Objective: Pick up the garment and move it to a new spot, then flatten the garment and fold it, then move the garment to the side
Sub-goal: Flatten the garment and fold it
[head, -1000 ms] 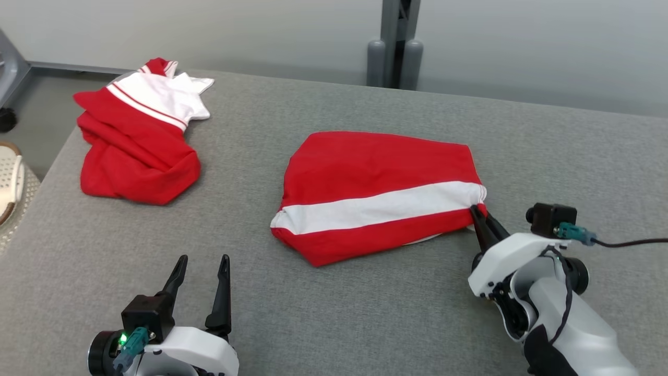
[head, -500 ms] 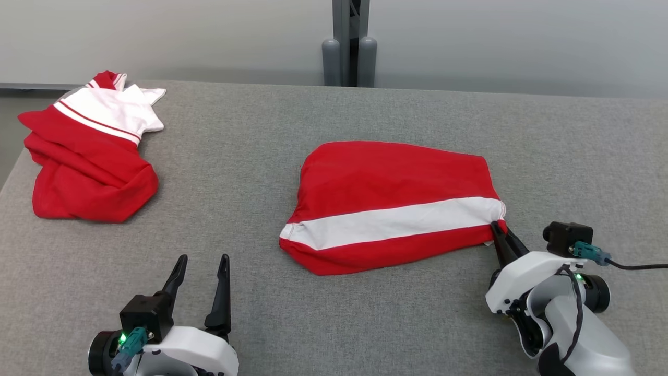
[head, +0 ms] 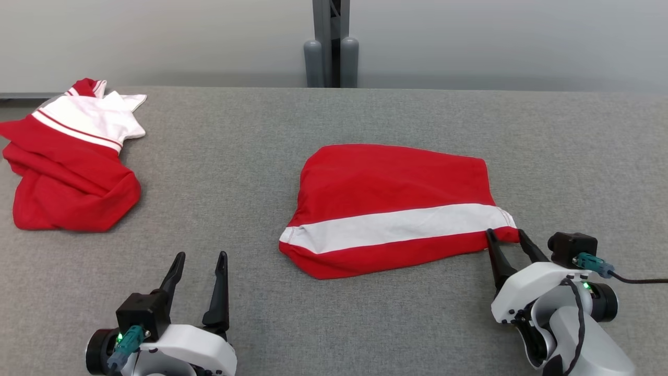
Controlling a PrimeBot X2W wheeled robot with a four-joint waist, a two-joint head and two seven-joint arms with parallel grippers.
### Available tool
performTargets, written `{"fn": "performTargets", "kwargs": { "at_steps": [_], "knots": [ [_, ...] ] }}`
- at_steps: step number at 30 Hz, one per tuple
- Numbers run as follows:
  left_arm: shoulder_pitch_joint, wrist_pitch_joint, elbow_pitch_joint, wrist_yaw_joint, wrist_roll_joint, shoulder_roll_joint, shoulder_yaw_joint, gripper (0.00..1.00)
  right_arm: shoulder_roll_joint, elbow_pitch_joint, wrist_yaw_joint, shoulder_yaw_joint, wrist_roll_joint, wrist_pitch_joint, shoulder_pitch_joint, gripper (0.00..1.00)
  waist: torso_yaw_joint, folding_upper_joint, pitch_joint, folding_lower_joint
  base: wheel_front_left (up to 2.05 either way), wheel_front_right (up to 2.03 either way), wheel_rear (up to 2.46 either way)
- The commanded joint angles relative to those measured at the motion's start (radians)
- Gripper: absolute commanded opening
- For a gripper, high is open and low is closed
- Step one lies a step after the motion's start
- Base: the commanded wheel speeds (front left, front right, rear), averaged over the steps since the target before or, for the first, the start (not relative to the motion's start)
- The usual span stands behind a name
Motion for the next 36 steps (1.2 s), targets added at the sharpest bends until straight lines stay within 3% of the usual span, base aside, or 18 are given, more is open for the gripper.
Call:
{"fn": "performTargets", "kwargs": {
  "at_steps": [1, 11, 20, 36],
  "knots": [
    [-0.005, -0.005, -0.005, -0.004, -0.004, 0.002, 0.008, 1.00, -0.006, -0.020, 0.000, -0.009, -0.015, -0.001, 0.017, 1.00, -0.010, 0.0000, -0.003, 0.0000, 0.00, 0.00, 0.00],
    [0.032, -0.005, -0.035, -0.028, 0.006, -0.005, 0.072, 1.00, -0.006, -0.227, 0.000, -0.102, -0.088, -0.001, 0.100, 1.00, -0.061, 0.0000, -0.033, 0.0000, 0.00, 0.00, 0.00],
    [0.101, -0.004, -0.051, -0.048, 0.032, -0.006, 0.146, 1.00, -0.006, -0.451, 0.000, -0.119, -0.157, -0.001, 0.190, 1.00, -0.103, 0.0000, -0.072, 0.0000, 0.00, 0.00, 0.00],
    [0.267, -0.004, -0.129, -0.032, 0.116, -0.022, 0.265, 1.00, -0.006, -0.571, 0.000, -0.069, -0.167, 0.031, 0.284, 1.00, -0.118, 0.0000, -0.136, 0.0000, 0.00, 0.00, 0.00]
  ]
}}
